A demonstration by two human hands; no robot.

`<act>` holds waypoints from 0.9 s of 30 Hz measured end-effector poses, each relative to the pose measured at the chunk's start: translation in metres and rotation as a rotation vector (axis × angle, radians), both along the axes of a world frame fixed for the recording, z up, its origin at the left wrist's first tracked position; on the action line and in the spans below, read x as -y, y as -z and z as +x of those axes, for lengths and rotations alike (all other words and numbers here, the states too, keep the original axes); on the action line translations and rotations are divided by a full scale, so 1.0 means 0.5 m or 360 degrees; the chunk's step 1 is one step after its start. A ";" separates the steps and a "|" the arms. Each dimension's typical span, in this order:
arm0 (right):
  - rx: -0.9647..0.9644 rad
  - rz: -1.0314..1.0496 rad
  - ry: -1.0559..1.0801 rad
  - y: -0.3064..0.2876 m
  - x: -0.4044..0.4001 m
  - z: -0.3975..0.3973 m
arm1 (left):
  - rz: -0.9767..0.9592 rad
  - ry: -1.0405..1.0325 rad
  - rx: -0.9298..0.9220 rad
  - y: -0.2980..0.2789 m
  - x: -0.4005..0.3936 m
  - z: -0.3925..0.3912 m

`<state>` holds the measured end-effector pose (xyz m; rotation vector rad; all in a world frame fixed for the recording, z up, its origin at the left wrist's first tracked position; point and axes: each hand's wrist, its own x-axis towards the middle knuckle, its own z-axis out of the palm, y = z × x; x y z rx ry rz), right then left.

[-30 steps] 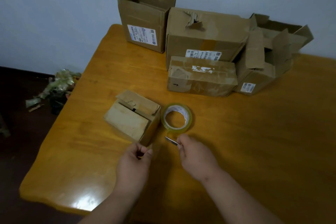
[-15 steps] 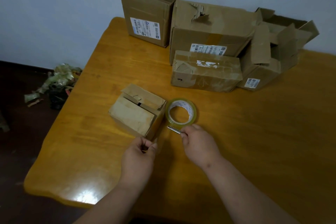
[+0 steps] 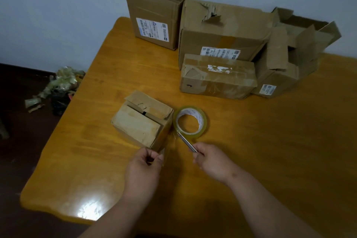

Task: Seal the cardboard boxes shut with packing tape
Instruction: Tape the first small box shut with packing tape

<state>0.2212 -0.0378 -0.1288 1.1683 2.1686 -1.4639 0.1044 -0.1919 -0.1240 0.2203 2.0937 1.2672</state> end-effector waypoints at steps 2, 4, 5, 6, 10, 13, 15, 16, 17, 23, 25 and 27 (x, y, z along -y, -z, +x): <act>-0.0007 0.0029 -0.0025 0.001 0.000 0.001 | -0.0009 0.0012 -0.0005 -0.002 0.000 0.000; -0.0018 0.0099 -0.0082 0.003 -0.001 0.002 | -0.0024 0.0029 -0.0005 -0.002 0.002 0.000; -0.0024 0.0135 -0.0107 0.003 -0.001 0.002 | -0.0031 0.0034 0.0002 -0.002 0.002 0.000; -0.0030 0.0164 -0.0126 0.002 -0.002 0.003 | -0.0036 0.0034 0.0007 -0.003 0.002 0.000; -0.0036 0.0252 -0.0162 0.000 -0.002 0.007 | -0.0035 0.0030 0.0015 -0.008 0.002 0.003; -0.0018 0.0338 -0.0226 0.006 -0.001 0.007 | -0.0020 0.0003 0.0038 -0.011 0.002 0.003; -0.0014 0.0383 -0.0221 0.012 0.000 0.005 | -0.0011 -0.0024 0.0059 -0.012 0.003 0.002; -0.0020 0.0398 -0.0198 0.014 0.000 0.005 | -0.0009 -0.0038 0.0069 -0.011 0.003 0.002; -0.0027 0.0419 -0.0173 0.016 -0.001 0.007 | -0.0011 -0.0053 0.0079 -0.011 0.004 0.001; -0.0008 0.0534 -0.0252 0.015 0.004 0.015 | -0.0026 -0.0086 0.0105 -0.008 0.006 0.001; 0.0017 0.0581 -0.0329 0.011 0.007 0.006 | -0.0020 -0.0048 0.0084 -0.009 0.004 0.006; 0.0055 0.0643 -0.0414 0.005 0.009 -0.005 | -0.0026 0.0007 0.0028 -0.010 0.000 0.011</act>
